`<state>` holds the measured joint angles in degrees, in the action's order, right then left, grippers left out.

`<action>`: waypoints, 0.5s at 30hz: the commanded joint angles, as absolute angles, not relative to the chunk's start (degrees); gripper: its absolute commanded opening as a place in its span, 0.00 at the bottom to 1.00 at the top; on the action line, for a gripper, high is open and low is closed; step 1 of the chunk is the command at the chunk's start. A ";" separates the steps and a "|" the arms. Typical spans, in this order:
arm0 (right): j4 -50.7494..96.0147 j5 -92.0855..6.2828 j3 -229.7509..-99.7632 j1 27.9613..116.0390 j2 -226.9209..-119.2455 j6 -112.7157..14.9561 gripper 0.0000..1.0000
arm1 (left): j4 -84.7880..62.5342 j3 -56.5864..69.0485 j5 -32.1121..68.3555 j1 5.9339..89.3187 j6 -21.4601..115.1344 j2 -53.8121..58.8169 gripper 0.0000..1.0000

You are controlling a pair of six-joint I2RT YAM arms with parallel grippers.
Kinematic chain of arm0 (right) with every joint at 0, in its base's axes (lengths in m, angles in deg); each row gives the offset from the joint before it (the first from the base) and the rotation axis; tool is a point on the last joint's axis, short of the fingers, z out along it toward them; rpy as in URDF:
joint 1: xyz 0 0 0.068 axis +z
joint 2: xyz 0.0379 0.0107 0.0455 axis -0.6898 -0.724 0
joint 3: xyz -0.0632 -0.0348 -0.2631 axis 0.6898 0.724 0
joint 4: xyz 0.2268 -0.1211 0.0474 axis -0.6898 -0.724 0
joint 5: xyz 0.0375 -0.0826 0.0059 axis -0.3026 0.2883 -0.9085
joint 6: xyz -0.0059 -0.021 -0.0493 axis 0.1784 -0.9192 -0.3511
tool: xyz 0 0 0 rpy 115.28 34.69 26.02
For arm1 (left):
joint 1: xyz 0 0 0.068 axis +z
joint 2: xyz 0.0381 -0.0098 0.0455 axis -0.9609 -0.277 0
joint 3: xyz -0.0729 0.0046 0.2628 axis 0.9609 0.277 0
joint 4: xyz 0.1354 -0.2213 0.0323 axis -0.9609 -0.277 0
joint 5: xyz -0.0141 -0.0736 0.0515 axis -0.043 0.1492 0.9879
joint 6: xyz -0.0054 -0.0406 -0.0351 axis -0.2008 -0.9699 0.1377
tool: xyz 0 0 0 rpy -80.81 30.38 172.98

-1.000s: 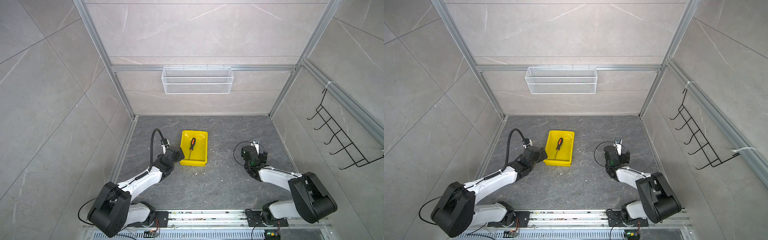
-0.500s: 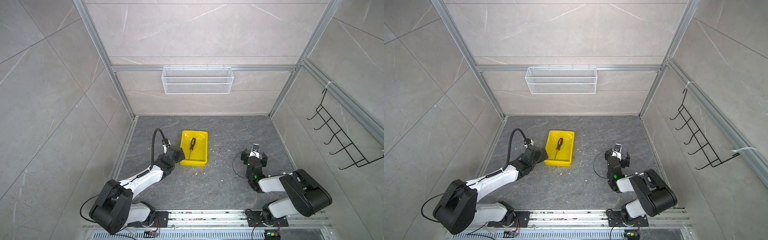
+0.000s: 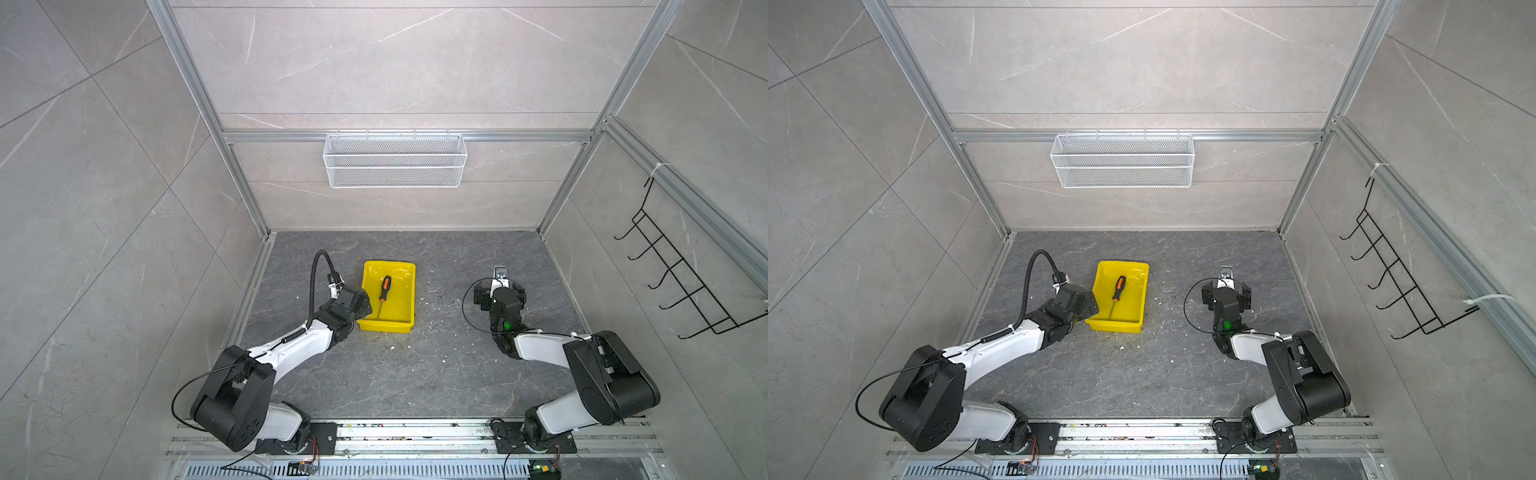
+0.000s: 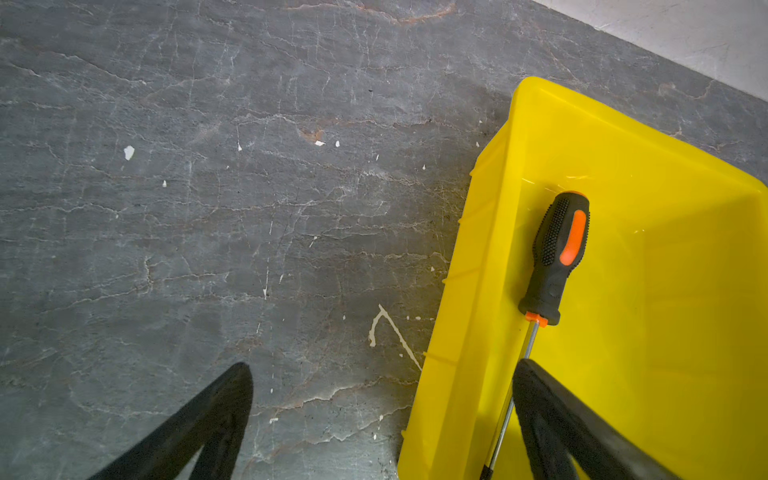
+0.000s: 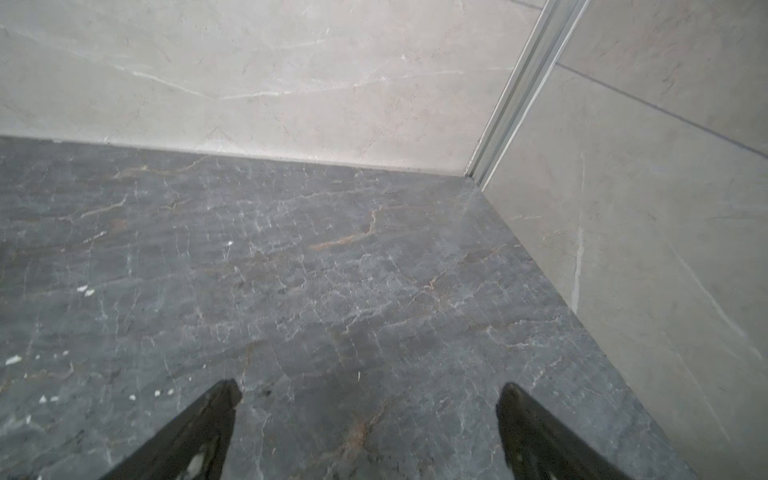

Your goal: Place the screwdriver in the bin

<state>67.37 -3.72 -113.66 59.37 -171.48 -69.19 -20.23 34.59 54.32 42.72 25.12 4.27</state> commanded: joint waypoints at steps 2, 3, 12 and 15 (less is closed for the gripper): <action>78.88 -4.89 -104.35 58.55 -168.55 -68.35 1.00 | -15.93 32.75 48.67 42.76 38.60 3.56 1.00; 80.05 -5.16 -103.71 58.58 -168.48 -68.51 1.00 | -13.48 32.62 43.00 42.83 45.78 3.07 1.00; 71.05 -13.30 -108.83 56.25 -169.78 -67.93 0.99 | -8.51 32.75 65.02 43.45 54.52 5.86 1.00; 82.04 -30.61 -105.55 49.70 -174.35 -67.71 1.00 | 2.23 37.74 75.09 43.94 63.68 4.85 1.00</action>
<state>76.83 -16.90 -106.79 52.74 -170.88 -68.71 -8.25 34.68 62.85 43.22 53.27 4.24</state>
